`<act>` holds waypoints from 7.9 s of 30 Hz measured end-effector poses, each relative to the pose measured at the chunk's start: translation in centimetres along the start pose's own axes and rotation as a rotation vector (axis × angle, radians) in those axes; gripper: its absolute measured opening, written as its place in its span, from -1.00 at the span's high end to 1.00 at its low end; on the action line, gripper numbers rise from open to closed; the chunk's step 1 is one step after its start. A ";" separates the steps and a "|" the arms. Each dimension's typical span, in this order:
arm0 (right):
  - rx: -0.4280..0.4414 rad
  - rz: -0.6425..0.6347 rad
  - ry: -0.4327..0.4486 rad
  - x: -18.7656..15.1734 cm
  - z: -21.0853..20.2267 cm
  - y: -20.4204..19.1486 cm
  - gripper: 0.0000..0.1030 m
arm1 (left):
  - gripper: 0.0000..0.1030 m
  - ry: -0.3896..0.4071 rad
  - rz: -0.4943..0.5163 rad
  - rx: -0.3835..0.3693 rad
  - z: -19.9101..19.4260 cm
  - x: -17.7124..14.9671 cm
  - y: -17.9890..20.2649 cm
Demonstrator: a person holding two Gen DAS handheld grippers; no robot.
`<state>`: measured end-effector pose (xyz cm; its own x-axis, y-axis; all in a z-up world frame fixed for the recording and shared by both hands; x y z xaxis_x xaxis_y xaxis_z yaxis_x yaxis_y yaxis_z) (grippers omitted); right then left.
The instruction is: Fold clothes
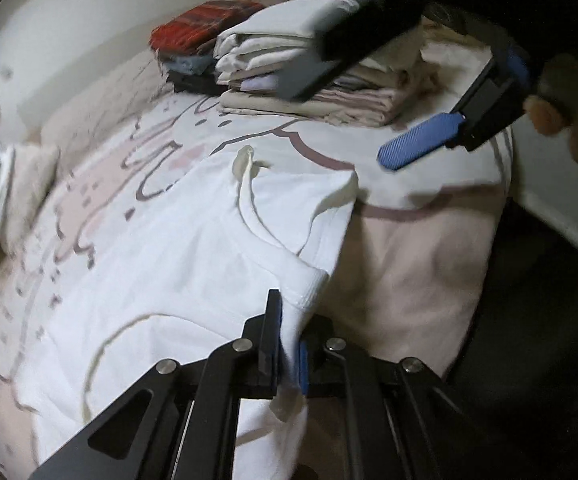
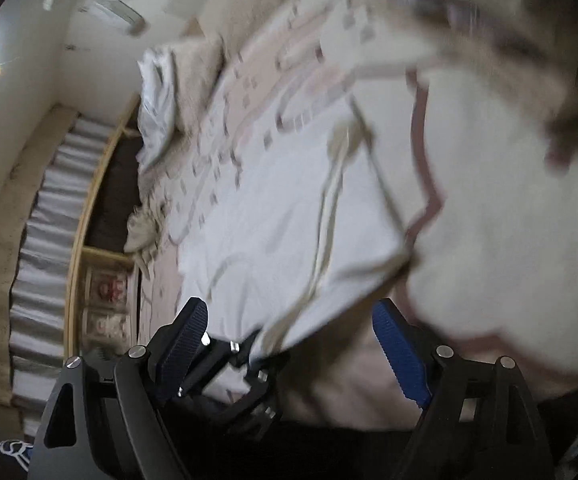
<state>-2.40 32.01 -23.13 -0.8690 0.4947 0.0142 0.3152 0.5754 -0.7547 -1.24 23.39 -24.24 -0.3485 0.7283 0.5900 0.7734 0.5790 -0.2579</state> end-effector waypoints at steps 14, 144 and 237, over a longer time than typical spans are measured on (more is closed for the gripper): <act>-0.230 -0.054 0.095 9.4 0.7 0.4 0.07 | 0.86 0.021 -0.098 -0.133 -1.5 -1.2 0.3; -0.216 -0.421 -0.124 3.6 19.4 -14.0 0.42 | 0.59 -0.115 -0.773 0.122 -13.7 -20.7 -20.9; 0.266 0.203 -0.530 -10.4 17.7 -5.3 0.56 | 0.51 -0.037 -0.594 -0.045 -7.4 -18.3 -13.1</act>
<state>-1.84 12.28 -30.89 -0.8941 0.1480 -0.4227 0.4479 0.2886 -0.8463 -1.11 -0.27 -26.01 -0.7459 0.2969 0.5962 0.4618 0.8756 0.1418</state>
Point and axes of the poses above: each gripper's, at about its wrist camera, not at the fingertips, and z roughly the way its jaws point, y to its right, x to its top, the point moved 6 cm from there along z, roughly the way its jaws point, and after that the axes turned 8 degrees about z, right-handed, at the moved point
